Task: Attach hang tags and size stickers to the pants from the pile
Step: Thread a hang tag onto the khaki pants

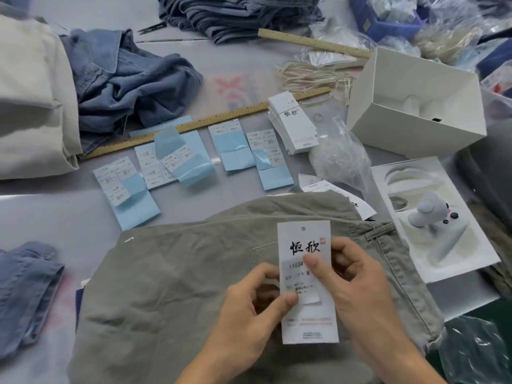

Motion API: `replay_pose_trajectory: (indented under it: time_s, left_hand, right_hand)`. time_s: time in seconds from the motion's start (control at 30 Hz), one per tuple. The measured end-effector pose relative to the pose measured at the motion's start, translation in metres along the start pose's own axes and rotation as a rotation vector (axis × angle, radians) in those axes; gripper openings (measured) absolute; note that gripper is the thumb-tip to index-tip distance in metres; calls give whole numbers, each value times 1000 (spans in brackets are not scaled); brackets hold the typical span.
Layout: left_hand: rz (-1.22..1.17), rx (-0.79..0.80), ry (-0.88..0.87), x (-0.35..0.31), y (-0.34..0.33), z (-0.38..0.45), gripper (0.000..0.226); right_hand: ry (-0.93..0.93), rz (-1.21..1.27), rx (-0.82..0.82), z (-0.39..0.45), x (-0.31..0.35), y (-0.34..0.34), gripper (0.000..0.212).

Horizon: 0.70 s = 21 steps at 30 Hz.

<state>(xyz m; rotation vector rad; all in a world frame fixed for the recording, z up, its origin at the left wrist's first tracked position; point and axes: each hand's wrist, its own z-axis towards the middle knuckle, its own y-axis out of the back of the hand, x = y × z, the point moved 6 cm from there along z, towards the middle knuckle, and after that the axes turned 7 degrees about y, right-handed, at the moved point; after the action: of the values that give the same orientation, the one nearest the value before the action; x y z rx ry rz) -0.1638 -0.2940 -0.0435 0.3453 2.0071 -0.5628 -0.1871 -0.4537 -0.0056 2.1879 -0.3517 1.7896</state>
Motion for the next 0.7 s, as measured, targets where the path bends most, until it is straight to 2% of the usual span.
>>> replay_pose_trajectory:
  time_s: [0.17, 0.4, 0.5, 0.53, 0.63, 0.7]
  left_hand:
    - [-80, -124, 27, 7, 13, 1, 29]
    - [-70, -138, 69, 6, 14, 15, 32]
    - [27, -93, 90, 3, 12, 19, 26]
    - [113, -85, 100, 1, 12, 19, 29]
    - [538, -13, 179, -4, 10, 18, 58]
    - [854, -14, 224, -13, 6, 20, 80]
  right_hand:
    - [-239, -52, 370, -6, -17, -13, 25]
    - [-223, -66, 467, -3, -12, -16, 29]
    - [-211, -128, 500, 6, -5, -5, 20]
    - [-178, -169, 437, 16, 2, 5, 18]
    - [76, -305, 47, 64, 36, 56, 21]
    - [253, -447, -132, 110, 50, 83, 6]
